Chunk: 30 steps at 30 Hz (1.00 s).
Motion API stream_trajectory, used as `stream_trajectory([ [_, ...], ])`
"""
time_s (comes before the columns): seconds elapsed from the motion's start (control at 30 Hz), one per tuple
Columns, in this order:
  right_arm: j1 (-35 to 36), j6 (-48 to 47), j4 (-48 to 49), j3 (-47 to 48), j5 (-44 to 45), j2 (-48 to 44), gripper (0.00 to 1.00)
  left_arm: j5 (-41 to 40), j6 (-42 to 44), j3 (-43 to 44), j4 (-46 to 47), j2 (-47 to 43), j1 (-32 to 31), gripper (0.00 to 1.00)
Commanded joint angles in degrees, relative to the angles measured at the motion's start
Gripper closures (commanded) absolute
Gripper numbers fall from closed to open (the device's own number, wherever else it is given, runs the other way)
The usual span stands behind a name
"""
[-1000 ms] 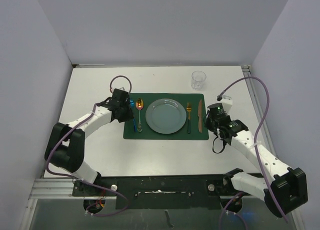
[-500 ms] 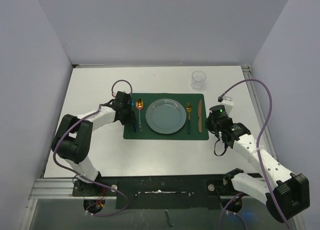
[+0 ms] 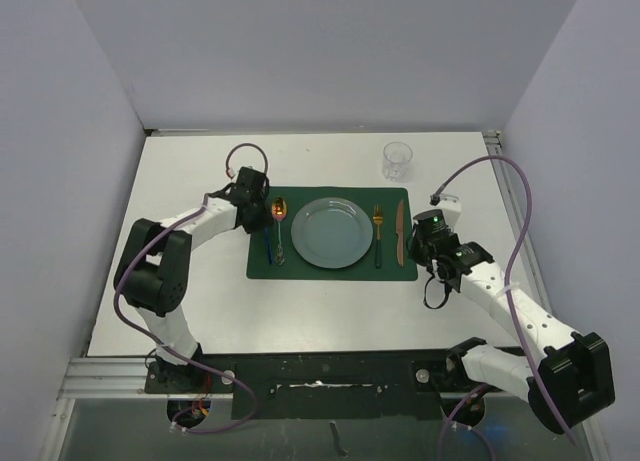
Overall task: Set the dinner table for one person
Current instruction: Adjust the fork on the napkin.
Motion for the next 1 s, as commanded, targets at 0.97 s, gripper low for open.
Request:
stream_trajectory([
  [0.97,-1.08,-1.64,2.98,-0.14,1.63,-0.04,0.75,-2.92,7.73,8.58,-6.97,5.12,-1.64,0.78],
])
